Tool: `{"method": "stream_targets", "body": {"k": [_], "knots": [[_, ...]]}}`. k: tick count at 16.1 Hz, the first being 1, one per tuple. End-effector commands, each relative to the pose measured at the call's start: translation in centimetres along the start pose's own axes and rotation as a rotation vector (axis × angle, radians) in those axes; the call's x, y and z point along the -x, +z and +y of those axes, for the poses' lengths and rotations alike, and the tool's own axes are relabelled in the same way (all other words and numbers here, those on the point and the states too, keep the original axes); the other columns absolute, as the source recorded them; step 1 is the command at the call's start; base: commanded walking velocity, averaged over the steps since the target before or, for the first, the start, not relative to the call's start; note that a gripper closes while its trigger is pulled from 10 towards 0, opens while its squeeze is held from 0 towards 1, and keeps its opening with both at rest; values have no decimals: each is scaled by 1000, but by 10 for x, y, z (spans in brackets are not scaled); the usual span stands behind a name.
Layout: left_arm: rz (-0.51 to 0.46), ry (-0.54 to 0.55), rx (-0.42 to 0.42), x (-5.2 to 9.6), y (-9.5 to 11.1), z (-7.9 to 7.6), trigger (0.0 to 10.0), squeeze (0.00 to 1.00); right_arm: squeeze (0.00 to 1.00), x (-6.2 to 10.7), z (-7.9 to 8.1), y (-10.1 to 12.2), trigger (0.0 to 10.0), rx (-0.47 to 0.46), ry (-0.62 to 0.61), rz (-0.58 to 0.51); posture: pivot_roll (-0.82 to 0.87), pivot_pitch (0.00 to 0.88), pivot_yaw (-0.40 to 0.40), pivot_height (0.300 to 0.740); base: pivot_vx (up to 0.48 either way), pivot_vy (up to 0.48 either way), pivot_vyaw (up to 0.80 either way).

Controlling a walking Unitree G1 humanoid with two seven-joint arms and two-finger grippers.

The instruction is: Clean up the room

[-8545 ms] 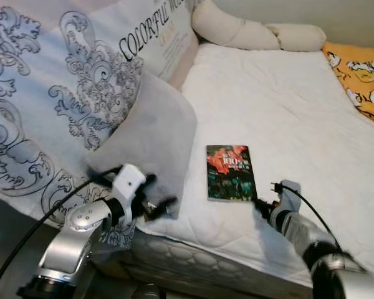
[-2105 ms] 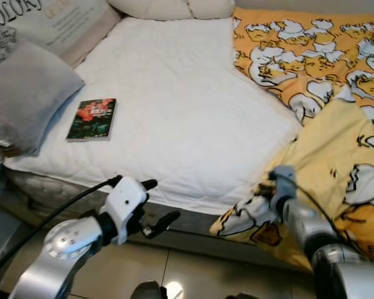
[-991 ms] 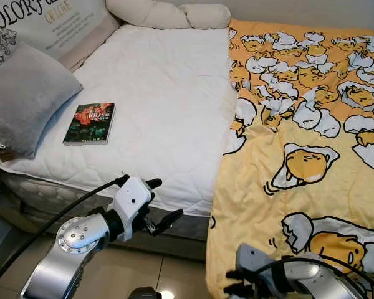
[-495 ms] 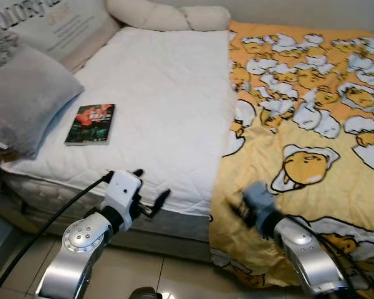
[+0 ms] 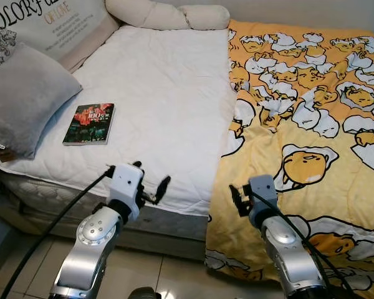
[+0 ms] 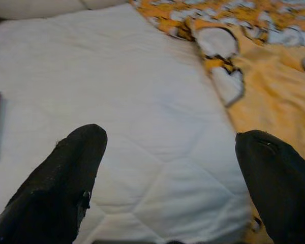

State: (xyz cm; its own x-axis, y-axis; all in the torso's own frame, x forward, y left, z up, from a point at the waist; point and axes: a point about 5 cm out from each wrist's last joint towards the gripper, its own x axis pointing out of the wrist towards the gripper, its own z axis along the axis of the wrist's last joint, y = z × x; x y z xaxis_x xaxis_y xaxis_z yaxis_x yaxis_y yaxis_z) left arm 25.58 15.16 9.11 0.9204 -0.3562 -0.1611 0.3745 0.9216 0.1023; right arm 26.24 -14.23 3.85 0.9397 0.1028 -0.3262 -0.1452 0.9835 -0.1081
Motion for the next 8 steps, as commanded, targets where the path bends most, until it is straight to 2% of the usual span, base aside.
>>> {"method": "stream_targets", "body": {"k": [1, 3, 5, 6, 7, 8], "knots": [[-2, 58, 2, -3, 1, 8, 10000, 0, 1000, -2, -10, 9, 10000, -23, -90, -30, 99, 0, -3, 740, 0, 0, 0], [1, 101, 11, -7, -1, 11, 10000, 0, 1000, 0, -19, 10, 10000, -107, -188, -46, 96, 0, -8, 740, 0, 0, -788], [-7, 129, 4, -11, 0, 14, 10000, 0, 1000, 2, -24, 15, 10000, -135, -225, -91, 102, 0, -23, 740, 0, 0, -788], [-15, 140, 0, -12, 1, 15, 10000, 0, 941, 2, -25, 16, 10000, -149, -238, -99, 109, 0, -34, 740, 0, 0, -788], [-22, 165, -1, -13, 2, 17, 10000, 0, 0, 2, -24, 16, 10000, -153, -245, -101, 117, 0, -48, 740, 0, 0, -788], [-26, 174, -3, -14, 2, 18, 10000, 0, 0, 2, -24, 17, 10000, -156, -248, -103, 117, 0, -49, 740, 0, 0, -788]]}}
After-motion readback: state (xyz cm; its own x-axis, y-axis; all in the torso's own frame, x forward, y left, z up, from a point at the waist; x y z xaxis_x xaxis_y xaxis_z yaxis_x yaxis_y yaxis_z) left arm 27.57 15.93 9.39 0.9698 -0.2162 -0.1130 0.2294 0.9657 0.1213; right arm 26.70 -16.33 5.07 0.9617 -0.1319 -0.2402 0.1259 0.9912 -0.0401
